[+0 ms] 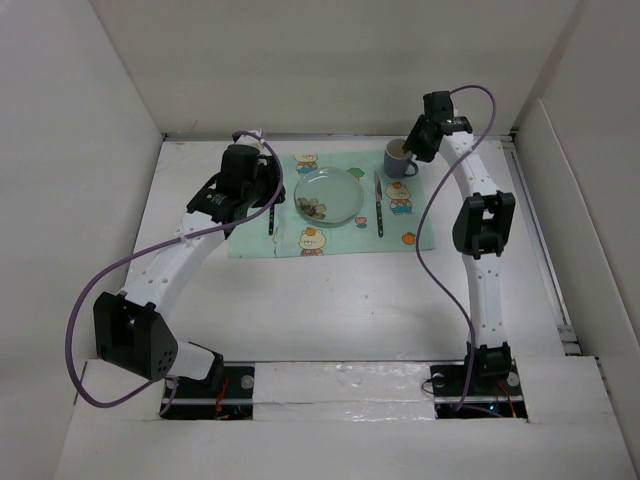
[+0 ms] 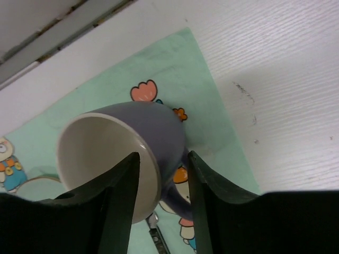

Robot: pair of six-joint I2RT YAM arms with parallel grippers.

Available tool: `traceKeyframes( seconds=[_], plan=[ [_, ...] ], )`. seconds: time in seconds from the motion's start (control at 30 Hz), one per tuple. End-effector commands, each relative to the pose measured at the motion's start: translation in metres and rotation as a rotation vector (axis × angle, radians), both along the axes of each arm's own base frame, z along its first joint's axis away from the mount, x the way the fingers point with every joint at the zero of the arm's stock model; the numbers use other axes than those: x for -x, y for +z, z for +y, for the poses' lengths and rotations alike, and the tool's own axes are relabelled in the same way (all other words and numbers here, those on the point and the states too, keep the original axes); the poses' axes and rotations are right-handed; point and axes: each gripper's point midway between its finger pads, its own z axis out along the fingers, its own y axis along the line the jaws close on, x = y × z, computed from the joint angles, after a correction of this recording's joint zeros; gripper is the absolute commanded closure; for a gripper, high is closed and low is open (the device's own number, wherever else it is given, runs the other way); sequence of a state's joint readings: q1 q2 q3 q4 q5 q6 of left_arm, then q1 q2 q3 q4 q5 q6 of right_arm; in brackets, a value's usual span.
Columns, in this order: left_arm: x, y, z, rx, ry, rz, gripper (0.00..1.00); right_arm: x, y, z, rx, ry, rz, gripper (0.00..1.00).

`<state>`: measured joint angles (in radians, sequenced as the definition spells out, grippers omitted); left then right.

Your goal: Set the dinner table for one person

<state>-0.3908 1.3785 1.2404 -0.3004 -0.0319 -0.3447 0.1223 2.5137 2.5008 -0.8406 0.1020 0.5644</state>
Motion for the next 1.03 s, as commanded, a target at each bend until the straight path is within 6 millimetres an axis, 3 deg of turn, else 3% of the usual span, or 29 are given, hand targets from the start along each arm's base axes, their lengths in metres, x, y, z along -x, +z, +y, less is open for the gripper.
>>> traceKeyframes(
  seconds=[0.0, 0.07, 0.13, 0.2, 0.23, 0.27, 0.3, 0.37, 0.4, 0.43, 0.5, 0.53, 0.57, 0.6, 0.63, 0.67, 0.7, 0.73, 0.77, 0.8, 0.83, 0.87, 1.0],
  plan=[
    [-0.005, 0.026, 0.003, 0.01, 0.01, -0.071, 0.6, -0.013, 0.105, 0.004, -0.094, 0.01, -0.237, 0.52],
    [-0.009, 0.032, 0.006, -0.005, 0.024, -0.086, 0.57, -0.011, 0.131, 0.003, -0.121, 0.022, -0.29, 0.49],
    [-0.013, 0.039, 0.011, -0.029, 0.036, -0.106, 0.55, -0.009, 0.144, 0.003, -0.124, 0.023, -0.323, 0.47],
    [-0.017, 0.05, 0.012, -0.034, 0.043, -0.13, 0.54, 0.0, 0.178, 0.014, -0.172, 0.079, -0.381, 0.39],
    [-0.019, 0.057, 0.013, -0.034, 0.051, -0.144, 0.53, 0.001, 0.186, 0.011, -0.18, 0.086, -0.405, 0.34],
    [-0.023, 0.068, 0.012, -0.021, 0.061, -0.166, 0.52, 0.007, 0.2, 0.018, -0.204, 0.125, -0.427, 0.21],
    [-0.026, 0.076, 0.011, -0.005, 0.067, -0.184, 0.51, 0.016, 0.224, 0.021, -0.214, 0.155, -0.469, 0.15],
    [-0.031, 0.095, 0.004, 0.044, 0.069, -0.213, 0.5, 0.03, 0.244, 0.029, -0.217, 0.231, -0.503, 0.0],
    [-0.034, 0.104, 0.001, 0.066, 0.067, -0.231, 0.49, 0.044, 0.269, 0.03, -0.213, 0.257, -0.546, 0.0],
    [-0.034, 0.109, -0.003, 0.088, 0.055, -0.237, 0.49, 0.054, 0.28, 0.031, -0.207, 0.277, -0.563, 0.0],
    [-0.037, 0.129, -0.003, 0.126, 0.075, -0.272, 0.48, 0.073, 0.28, 0.029, -0.191, 0.294, -0.546, 0.0],
    [-0.037, 0.142, 0.006, 0.143, 0.136, -0.295, 0.48, 0.113, 0.325, 0.022, -0.198, 0.288, -0.643, 0.0],
    [-0.035, 0.147, 0.007, 0.149, 0.137, -0.307, 0.48, 0.11, 0.29, 0.023, -0.219, 0.278, -0.56, 0.0],
    [-0.034, 0.154, 0.01, 0.17, 0.167, -0.322, 0.47, 0.124, 0.293, 0.017, -0.233, 0.257, -0.576, 0.0],
    [-0.032, 0.159, 0.018, 0.174, 0.205, -0.34, 0.47, 0.16, 0.354, 0.015, -0.246, 0.267, -0.776, 0.0],
    [-0.023, 0.168, 0.024, 0.189, 0.224, -0.364, 0.46, 0.175, 0.361, 0.005, -0.277, 0.209, -0.832, 0.0],
    [-0.021, 0.172, 0.031, 0.2, 0.25, -0.378, 0.45, 0.179, 0.331, -0.005, -0.289, 0.159, -0.838, 0.0],
    [-0.017, 0.174, 0.039, 0.199, 0.28, -0.392, 0.44, 0.195, 0.335, -0.013, -0.295, 0.122, -0.882, 0.0],
    [-0.009, 0.176, 0.054, 0.2, 0.32, -0.406, 0.42, 0.227, 0.357, -0.023, -0.305, 0.065, -0.964, 0.0],
    [-0.005, 0.176, 0.062, 0.198, 0.342, -0.41, 0.41, 0.231, 0.336, -0.03, -0.286, 0.021, -0.926, 0.0],
    [0.005, 0.175, 0.07, 0.188, 0.364, -0.423, 0.39, 0.237, 0.329, -0.049, -0.216, -0.072, -0.907, 0.0],
    [0.008, 0.172, 0.071, 0.186, 0.364, -0.42, 0.39, 0.238, 0.33, -0.056, -0.191, -0.096, -0.915, 0.0],
    [0.01, 0.145, 0.066, 0.162, 0.335, -0.351, 0.37, 0.234, 0.304, -0.049, -0.162, -0.056, -0.833, 0.0]
  ],
)
